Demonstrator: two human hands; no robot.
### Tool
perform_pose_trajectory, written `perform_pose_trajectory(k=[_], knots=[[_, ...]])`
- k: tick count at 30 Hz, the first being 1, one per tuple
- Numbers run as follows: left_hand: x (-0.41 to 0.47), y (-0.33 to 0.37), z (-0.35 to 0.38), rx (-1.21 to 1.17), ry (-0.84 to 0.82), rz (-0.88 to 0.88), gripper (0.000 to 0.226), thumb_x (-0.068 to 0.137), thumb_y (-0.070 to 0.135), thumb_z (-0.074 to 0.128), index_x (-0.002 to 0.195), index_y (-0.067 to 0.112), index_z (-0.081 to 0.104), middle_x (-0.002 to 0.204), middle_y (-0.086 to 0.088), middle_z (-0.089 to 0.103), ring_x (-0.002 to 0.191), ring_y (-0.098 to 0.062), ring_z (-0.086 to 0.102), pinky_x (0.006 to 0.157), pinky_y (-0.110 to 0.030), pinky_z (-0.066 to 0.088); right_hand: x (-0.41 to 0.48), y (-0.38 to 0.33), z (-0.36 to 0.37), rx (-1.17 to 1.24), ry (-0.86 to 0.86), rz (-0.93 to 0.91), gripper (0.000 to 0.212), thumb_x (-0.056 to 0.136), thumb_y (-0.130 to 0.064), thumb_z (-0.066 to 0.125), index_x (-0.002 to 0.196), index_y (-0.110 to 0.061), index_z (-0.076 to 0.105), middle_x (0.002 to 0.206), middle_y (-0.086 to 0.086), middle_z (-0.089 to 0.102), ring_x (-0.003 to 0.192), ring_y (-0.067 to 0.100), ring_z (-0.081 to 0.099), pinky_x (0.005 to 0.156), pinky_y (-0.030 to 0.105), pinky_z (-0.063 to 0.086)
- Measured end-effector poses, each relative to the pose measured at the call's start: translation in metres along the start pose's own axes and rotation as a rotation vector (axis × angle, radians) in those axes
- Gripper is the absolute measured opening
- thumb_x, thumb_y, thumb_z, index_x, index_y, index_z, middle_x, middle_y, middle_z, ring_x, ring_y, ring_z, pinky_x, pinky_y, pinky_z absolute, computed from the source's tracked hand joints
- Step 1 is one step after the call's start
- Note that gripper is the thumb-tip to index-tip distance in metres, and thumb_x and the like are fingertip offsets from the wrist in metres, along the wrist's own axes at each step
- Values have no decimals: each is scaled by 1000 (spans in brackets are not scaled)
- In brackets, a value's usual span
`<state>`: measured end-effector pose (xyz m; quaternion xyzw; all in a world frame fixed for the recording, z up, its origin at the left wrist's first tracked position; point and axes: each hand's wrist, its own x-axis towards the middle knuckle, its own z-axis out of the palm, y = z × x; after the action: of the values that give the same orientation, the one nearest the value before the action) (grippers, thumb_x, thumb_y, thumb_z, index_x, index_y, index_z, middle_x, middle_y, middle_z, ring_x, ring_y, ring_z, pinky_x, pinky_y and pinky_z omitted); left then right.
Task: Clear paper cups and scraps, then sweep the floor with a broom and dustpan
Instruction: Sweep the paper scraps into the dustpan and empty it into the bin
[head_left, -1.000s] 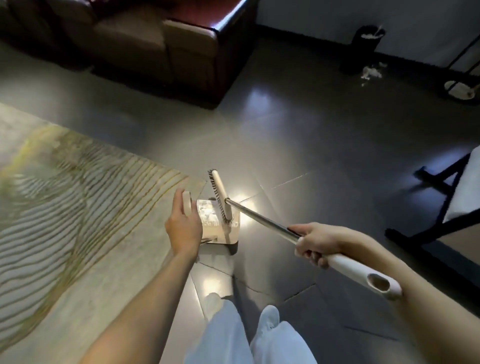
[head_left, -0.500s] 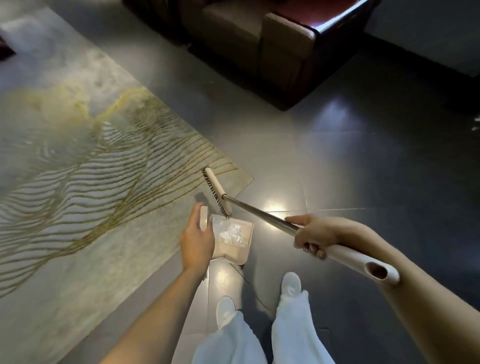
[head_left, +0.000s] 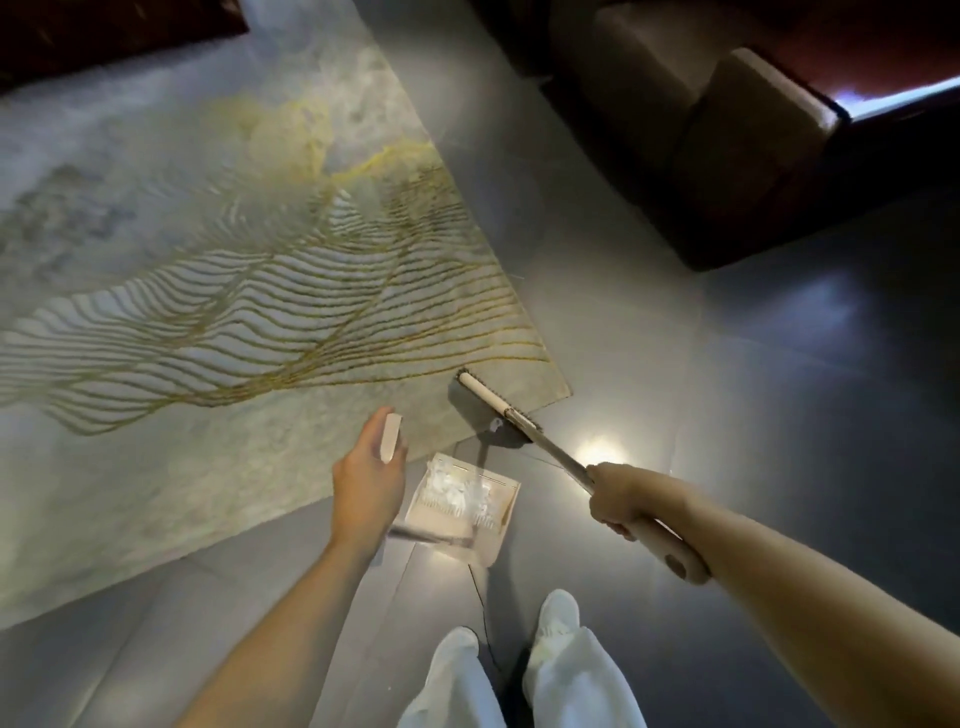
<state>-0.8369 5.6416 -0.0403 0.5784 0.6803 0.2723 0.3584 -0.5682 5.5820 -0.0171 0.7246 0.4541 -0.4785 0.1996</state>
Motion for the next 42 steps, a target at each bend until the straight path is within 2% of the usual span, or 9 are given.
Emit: perform_pose_trajectory(k=[4,7,12,16,20,28,35,39,42], knots=[[13,3,7,-38,27,-47,31,95,31,57,116,53,49,104,11,58,95,-28,61,76,-49,57,16,0,17,-15,-129,4,44,79,1,50,121,-10,43,68,6,59,41,13,56,37,18,42],[8,5,12,-46,28,-29,31,94,26,59,111,51,51,93,14,61,81,-26,62,70,-50,58,4,7,31,-20,-211,7,61,81,-2,53,137,-17,35,75,5,61,47,11,58,41,19,47],[-6,13,15,-38,-5,3,28,94,29,56,102,55,48,76,19,57,58,-27,61,58,-49,56,-35,18,12,99,-258,-19,59,78,-4,49,136,-13,41,53,2,58,33,11,50,49,22,49],[-19,10,14,-65,-46,20,31,94,28,56,115,50,46,81,3,61,71,-33,62,62,-53,56,-69,18,11,319,-243,11,56,86,1,47,140,-6,37,51,4,49,34,12,44,41,20,44],[-26,19,10,-58,-122,101,34,95,28,56,110,56,43,82,15,57,76,-28,61,64,-52,57,-97,28,28,491,-183,65,52,87,3,46,137,-7,40,55,6,44,37,13,39,40,20,40],[-38,57,33,-51,-277,321,36,94,26,59,129,35,52,112,16,56,99,-15,57,87,-38,53,-149,77,61,905,-38,127,41,89,4,47,128,-4,47,55,6,40,35,10,38,38,16,35],[-59,136,105,11,-358,570,27,95,23,59,122,25,58,102,4,61,86,-18,55,69,-24,41,-172,155,70,1159,134,140,49,90,5,44,138,-5,39,59,6,37,30,8,36,36,13,34],[-66,177,158,48,-349,577,26,99,26,52,124,24,55,96,-3,61,79,-21,55,62,-28,41,-169,217,55,1075,174,173,46,87,2,46,132,-10,46,63,7,46,38,9,42,40,19,41],[-68,192,185,94,-333,603,20,99,25,50,119,24,54,88,-1,59,66,-12,51,50,-18,33,-160,256,39,997,173,193,43,86,0,49,127,-11,50,64,7,49,40,11,45,41,21,43]])
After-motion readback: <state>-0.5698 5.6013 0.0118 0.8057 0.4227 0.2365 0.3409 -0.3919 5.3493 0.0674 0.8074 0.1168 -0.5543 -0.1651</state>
